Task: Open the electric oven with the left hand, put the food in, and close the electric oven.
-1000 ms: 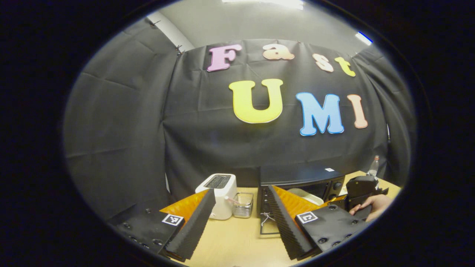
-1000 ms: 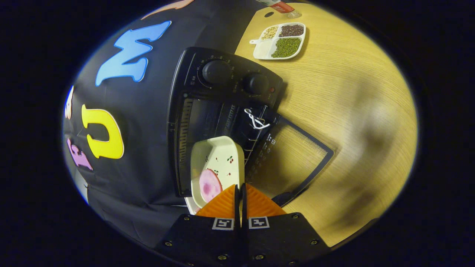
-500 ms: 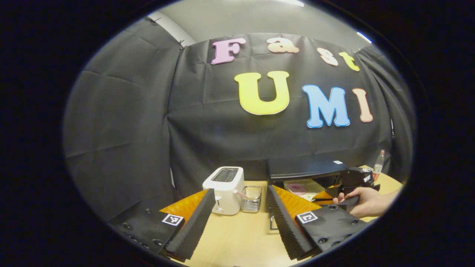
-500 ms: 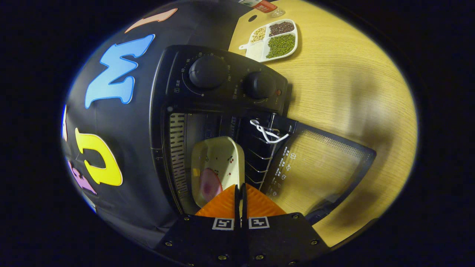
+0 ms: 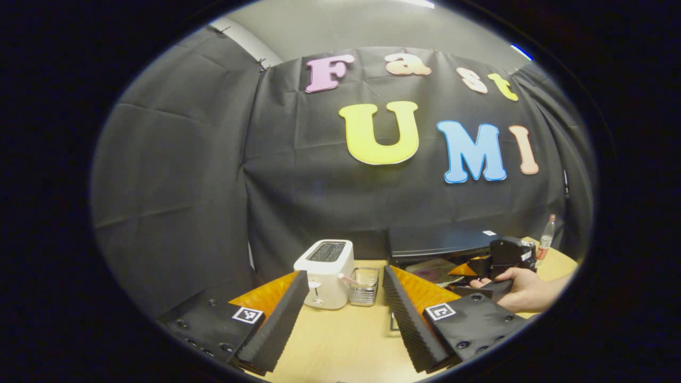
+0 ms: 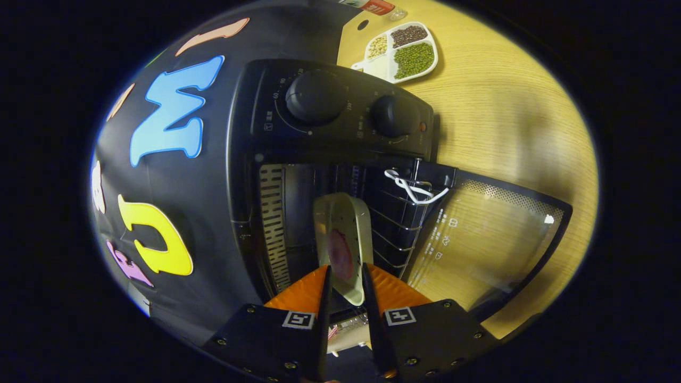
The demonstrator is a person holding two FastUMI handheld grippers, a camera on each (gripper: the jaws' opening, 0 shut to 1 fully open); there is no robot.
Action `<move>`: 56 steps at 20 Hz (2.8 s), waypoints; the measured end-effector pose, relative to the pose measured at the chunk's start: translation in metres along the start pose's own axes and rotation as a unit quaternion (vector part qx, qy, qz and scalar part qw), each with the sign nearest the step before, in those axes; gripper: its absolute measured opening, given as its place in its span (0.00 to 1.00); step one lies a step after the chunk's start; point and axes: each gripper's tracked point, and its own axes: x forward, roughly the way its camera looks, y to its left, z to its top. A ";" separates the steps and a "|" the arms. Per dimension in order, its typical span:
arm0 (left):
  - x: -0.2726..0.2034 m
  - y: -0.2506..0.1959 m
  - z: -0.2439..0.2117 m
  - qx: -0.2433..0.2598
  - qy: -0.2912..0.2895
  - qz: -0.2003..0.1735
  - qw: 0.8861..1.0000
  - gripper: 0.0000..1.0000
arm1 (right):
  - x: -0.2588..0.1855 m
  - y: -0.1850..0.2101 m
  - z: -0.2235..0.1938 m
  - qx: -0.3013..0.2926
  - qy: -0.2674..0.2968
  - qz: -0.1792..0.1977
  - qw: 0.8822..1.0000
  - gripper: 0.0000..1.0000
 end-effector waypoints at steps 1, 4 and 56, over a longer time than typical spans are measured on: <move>-0.001 -0.002 0.002 0.001 -0.002 -0.002 1.000 0.99 | -0.005 0.001 0.000 -0.010 0.007 0.003 1.000 0.56; -0.001 -0.010 0.004 -0.001 -0.005 -0.007 1.000 0.95 | -0.020 0.002 -0.007 -0.053 0.022 0.003 0.998 0.97; 0.051 -0.239 -0.264 0.026 0.321 -0.155 0.934 0.96 | -0.305 0.025 0.201 -0.666 -0.251 -0.075 0.698 0.98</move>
